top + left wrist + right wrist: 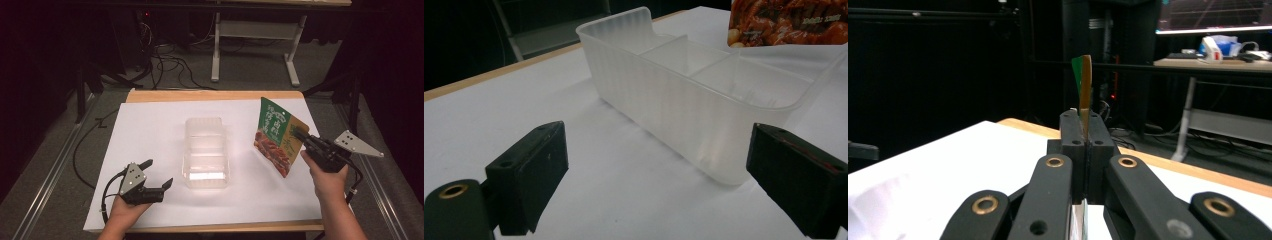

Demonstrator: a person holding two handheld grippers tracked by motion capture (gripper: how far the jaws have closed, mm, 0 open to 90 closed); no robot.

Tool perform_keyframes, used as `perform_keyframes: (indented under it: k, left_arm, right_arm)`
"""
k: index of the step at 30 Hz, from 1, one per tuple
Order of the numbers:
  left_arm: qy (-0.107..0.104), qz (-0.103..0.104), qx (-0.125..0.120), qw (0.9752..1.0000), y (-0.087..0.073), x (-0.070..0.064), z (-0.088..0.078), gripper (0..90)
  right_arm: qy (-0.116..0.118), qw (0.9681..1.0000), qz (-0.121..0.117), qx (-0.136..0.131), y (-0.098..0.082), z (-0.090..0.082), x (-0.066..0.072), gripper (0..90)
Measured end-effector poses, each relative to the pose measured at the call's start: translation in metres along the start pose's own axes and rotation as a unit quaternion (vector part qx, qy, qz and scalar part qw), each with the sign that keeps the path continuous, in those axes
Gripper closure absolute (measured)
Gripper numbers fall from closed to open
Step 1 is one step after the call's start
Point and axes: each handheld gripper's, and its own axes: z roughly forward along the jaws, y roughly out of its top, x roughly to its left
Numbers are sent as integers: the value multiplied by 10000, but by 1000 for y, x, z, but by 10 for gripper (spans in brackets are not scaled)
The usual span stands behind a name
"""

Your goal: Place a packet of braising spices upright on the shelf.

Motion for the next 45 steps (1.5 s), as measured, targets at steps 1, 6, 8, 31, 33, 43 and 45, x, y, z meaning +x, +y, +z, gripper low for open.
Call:
perform_keyframes:
  k: [1, 6, 8, 31, 33, 43, 45]
  left_arm:
    - [-7, 3, -22, 10000, 0, 0, -1, 101]
    - [16, 5, -46, 10000, 0, 1, -1, 101]
    - [8, -18, -39, 10000, 0, 1, -1, 100]
    - [-17, -104, -94, 9999, 0, 2, -2, 101]
    - [-18, -109, -89, 9999, 0, 2, -2, 101]
    - [-38, -175, -117, 9998, 0, 4, -3, 94]
    - [-39, -174, -116, 9998, 0, 4, -4, 92]
  right_arm:
    - [92, 9999, -30, -28, 2, 1, 3, 900]
    - [215, 9997, -85, -94, 7, 6, 11, 900]
    - [271, 9995, -65, -138, 9, 7, 14, 900]
    - [849, 9957, -132, -351, 33, 26, 47, 900]
    - [903, 9952, -156, -348, 34, 30, 51, 900]
    - [1227, 9916, -143, -390, 35, 50, 76, 900]
    - [1290, 9907, -129, -407, 34, 55, 81, 900]
